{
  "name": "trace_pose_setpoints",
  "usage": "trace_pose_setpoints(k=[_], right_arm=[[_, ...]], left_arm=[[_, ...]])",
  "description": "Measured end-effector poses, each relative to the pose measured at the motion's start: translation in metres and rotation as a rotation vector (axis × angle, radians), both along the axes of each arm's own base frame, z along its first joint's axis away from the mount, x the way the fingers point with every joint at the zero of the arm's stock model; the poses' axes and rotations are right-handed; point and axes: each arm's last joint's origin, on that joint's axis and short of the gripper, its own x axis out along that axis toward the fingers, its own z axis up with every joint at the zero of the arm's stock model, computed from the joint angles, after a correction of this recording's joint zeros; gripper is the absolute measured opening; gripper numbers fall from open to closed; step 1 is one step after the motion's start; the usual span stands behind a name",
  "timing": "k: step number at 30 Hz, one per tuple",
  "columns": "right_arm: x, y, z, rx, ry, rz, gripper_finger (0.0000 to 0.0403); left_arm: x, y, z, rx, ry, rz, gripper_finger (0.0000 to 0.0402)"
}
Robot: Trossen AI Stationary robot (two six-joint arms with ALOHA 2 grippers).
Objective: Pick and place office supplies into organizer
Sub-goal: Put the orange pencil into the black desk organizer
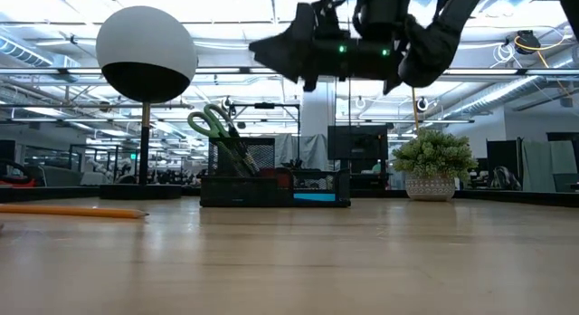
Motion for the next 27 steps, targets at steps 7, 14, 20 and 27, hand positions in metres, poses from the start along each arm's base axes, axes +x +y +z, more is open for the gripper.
trace_pose_setpoints(k=[7, 14, 20, 27], right_arm=[[-0.009, 0.010, 0.022, 0.029, 0.052, 0.027, 0.0144], [-0.016, 0.018, 0.033, 0.089, 0.115, 0.051, 0.0145], [-0.018, 0.027, 0.039, 0.064, 0.108, 0.074, 0.0144], [-0.018, 0.027, 0.040, 0.049, 0.102, 0.071, 0.0145]], left_arm=[[-0.002, -0.001, -0.006, -0.054, 0.128, -0.042, 0.0172], [0.009, -0.008, -0.020, -0.117, 0.327, -0.088, 0.0172], [0.027, -0.017, -0.039, -0.151, 0.519, -0.157, 0.0172], [0.041, -0.024, -0.056, -0.238, 0.674, -0.144, 0.0172]])
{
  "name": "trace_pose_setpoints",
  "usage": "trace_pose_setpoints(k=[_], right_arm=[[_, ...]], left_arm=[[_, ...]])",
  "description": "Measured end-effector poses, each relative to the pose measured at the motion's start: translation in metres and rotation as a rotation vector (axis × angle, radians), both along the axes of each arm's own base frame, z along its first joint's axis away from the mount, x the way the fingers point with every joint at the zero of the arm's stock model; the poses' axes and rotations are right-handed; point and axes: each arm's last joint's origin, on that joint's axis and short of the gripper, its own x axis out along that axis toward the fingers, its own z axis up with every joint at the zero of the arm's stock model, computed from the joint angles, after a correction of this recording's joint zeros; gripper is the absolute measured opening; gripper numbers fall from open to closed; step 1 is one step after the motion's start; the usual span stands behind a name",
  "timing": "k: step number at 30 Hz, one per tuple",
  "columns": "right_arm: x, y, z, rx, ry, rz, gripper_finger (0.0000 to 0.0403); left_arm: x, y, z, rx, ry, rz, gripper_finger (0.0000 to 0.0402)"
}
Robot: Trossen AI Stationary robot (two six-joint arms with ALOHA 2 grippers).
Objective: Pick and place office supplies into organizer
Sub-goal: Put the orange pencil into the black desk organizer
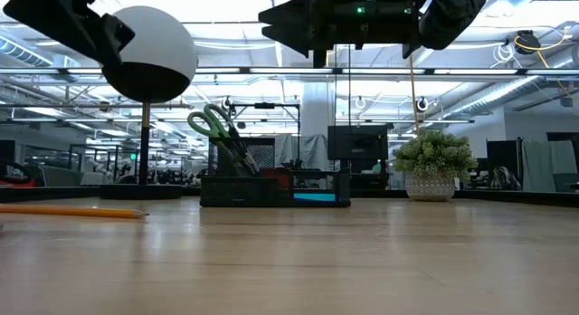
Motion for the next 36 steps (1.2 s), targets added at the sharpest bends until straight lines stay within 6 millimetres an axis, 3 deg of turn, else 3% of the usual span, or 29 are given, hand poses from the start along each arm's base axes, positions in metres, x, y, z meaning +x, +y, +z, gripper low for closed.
trace_pose_setpoints(k=[9, 17, 22, 31, 36], right_arm=[[-0.001, -0.005, 0.005, -0.030, -0.048, -0.019, 0.0143], [-0.001, -0.005, 0.005, -0.047, -0.048, -0.020, 0.0140], [-0.001, -0.005, 0.005, -0.049, -0.048, -0.020, 0.0141], [-0.001, -0.005, 0.005, -0.049, -0.047, -0.020, 0.0138], [-0.001, -0.005, 0.005, -0.049, -0.047, -0.020, 0.0139]], left_arm=[[0.008, -0.003, -0.001, -0.187, 0.016, 0.180, 0.0172], [0.006, -0.007, -0.002, -0.427, 0.102, 0.262, 0.0172], [0.003, -0.012, -0.003, -0.477, 0.143, 0.292, 0.0172], [-0.003, -0.033, -0.013, -0.301, 0.217, 0.039, 0.0172], [-0.015, -0.035, -0.035, -0.085, 0.458, 0.000, 0.0172]])
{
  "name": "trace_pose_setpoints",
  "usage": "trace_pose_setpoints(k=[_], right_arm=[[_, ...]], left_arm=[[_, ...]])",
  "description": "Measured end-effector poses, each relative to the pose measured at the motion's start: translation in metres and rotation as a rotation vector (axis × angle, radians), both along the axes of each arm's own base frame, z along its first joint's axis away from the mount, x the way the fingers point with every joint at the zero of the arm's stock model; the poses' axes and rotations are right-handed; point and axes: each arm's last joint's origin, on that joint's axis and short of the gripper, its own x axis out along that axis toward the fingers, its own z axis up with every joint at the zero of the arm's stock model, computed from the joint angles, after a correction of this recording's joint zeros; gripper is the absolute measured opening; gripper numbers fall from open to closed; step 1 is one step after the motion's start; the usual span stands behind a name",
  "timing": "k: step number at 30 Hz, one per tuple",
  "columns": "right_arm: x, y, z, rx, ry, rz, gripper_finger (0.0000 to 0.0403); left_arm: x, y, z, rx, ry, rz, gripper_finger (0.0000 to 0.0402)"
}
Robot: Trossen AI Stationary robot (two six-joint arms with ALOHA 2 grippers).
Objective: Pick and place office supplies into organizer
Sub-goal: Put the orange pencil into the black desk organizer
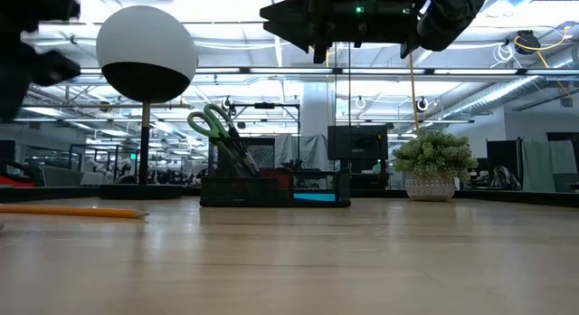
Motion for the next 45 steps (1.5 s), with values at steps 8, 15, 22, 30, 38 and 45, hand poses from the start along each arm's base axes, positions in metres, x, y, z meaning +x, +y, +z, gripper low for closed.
trace_pose_setpoints(k=[8, 15, 22, 30, 38, 45], right_arm=[[0.000, 0.000, 0.000, 0.000, 0.000, 0.000, 0.0135], [0.000, 0.000, 0.000, 0.010, -0.001, 0.001, 0.0135], [0.000, 0.000, 0.000, 0.009, 0.000, 0.001, 0.0134], [0.000, 0.000, 0.000, 0.008, 0.000, 0.001, 0.0134], [0.000, 0.000, 0.000, 0.008, 0.000, 0.001, 0.0128], [0.000, 0.000, 0.000, 0.008, 0.000, 0.001, 0.0128]], left_arm=[[0.006, -0.002, -0.022, 0.229, 0.136, 0.007, 0.0172], [0.025, -0.013, -0.038, 0.242, 0.117, -0.023, 0.0172], [0.034, -0.015, -0.051, 0.271, 0.159, -0.026, 0.0172], [0.044, -0.011, -0.054, 0.268, 0.119, -0.039, 0.0172], [0.052, -0.008, -0.053, 0.216, 0.085, -0.074, 0.0172], [0.047, -0.001, -0.068, 0.198, 0.100, -0.059, 0.0172]])
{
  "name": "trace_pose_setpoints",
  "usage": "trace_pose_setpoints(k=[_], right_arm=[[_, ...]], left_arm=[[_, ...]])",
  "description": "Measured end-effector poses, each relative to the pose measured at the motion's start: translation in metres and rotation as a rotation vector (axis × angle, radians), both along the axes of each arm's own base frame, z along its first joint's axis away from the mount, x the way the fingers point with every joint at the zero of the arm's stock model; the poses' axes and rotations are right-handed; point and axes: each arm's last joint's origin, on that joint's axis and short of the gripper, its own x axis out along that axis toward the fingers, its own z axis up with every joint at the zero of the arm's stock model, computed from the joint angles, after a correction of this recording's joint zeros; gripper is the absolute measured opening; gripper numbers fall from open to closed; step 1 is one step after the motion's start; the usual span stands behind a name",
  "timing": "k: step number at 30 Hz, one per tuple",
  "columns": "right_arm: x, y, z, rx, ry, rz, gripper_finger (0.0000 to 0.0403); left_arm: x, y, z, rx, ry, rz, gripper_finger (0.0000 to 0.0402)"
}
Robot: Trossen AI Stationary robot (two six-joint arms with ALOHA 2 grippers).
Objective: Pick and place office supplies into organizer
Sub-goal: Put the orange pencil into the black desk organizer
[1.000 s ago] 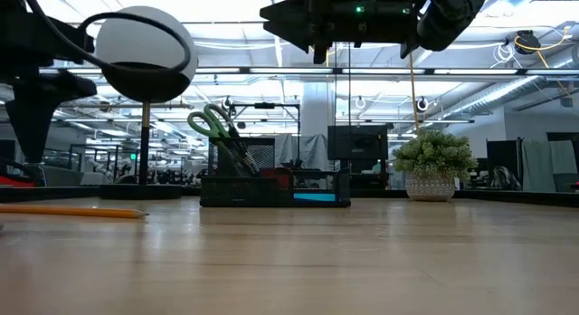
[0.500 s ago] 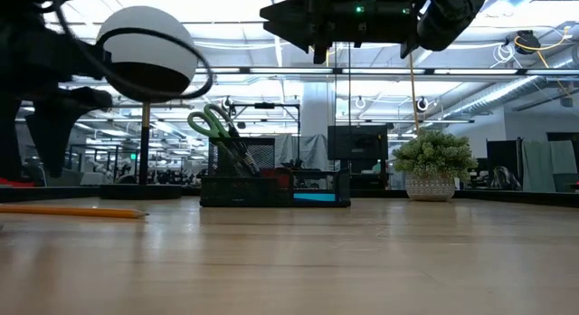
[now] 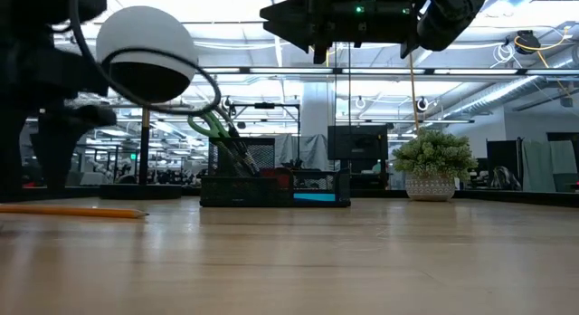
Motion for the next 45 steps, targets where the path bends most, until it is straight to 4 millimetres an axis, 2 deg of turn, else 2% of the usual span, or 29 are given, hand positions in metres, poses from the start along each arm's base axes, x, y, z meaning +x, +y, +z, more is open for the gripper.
trace_pose_setpoints(k=[5, 12, 34, 38, 45], right_arm=[[0.000, 0.000, 0.000, 0.000, 0.000, 0.000, 0.0128], [0.000, 0.000, 0.000, 0.000, 0.000, 0.000, 0.0126], [0.000, 0.000, 0.000, 0.000, 0.000, 0.000, 0.0125], [0.000, 0.000, 0.000, 0.000, 0.000, 0.000, 0.0125], [0.000, 0.000, 0.000, 0.000, 0.000, 0.000, 0.0123]], left_arm=[[-0.004, 0.003, -0.017, -0.050, -0.029, 0.014, 0.0172], [-0.010, 0.006, -0.027, -0.062, -0.028, 0.050, 0.0172], [-0.005, 0.004, -0.024, -0.094, -0.058, 0.041, 0.0170], [-0.005, 0.003, -0.023, -0.099, -0.061, 0.037, 0.0135], [-0.004, 0.003, -0.023, -0.105, -0.066, 0.040, 0.0029]])
